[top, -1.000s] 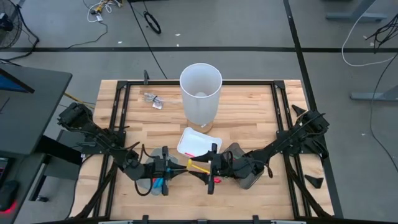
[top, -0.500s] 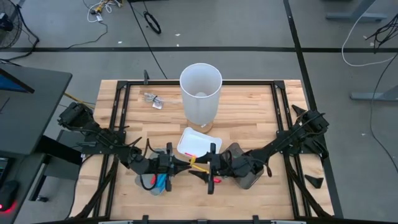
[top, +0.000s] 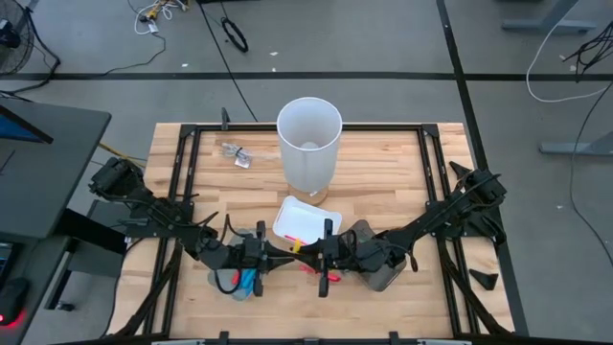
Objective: Pick & Place Markers
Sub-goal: Put the bottom yellow marker pen in the white bin
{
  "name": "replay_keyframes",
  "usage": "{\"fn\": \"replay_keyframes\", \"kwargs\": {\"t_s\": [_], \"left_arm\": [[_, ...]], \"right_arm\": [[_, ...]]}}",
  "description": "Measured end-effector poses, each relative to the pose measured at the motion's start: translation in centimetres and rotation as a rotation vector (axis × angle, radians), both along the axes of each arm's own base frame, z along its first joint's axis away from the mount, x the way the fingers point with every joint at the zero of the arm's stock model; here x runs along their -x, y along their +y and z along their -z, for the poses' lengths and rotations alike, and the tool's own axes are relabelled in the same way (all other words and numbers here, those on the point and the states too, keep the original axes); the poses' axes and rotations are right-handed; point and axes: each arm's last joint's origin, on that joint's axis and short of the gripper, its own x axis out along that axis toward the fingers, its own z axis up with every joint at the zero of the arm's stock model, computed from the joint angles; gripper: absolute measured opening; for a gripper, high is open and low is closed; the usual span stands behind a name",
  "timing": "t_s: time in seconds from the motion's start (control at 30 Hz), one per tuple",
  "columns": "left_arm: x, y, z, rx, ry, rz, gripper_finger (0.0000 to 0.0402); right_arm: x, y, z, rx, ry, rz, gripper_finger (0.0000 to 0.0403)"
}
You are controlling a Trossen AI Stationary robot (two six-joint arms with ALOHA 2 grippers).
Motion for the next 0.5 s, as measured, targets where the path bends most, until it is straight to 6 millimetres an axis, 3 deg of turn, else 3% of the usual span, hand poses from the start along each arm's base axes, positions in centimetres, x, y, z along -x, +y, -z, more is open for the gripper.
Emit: {"fn": "replay_keyframes", "kwargs": {"t_s": [0.3,0.5], "left_arm": [[0.2,-0.5,0.7,-0.011,0.066,0.109,0.0079],[0.7,-0.9,2.4,-0.009,0.232,0.165,0.009]], "right_arm": [[0.4,-0.1,-0.2,-0.055,0.049,-0.026,0.0016],[1.1,-0.3,0.4,-0.085,0.197,-0.05,0.0016]]}}
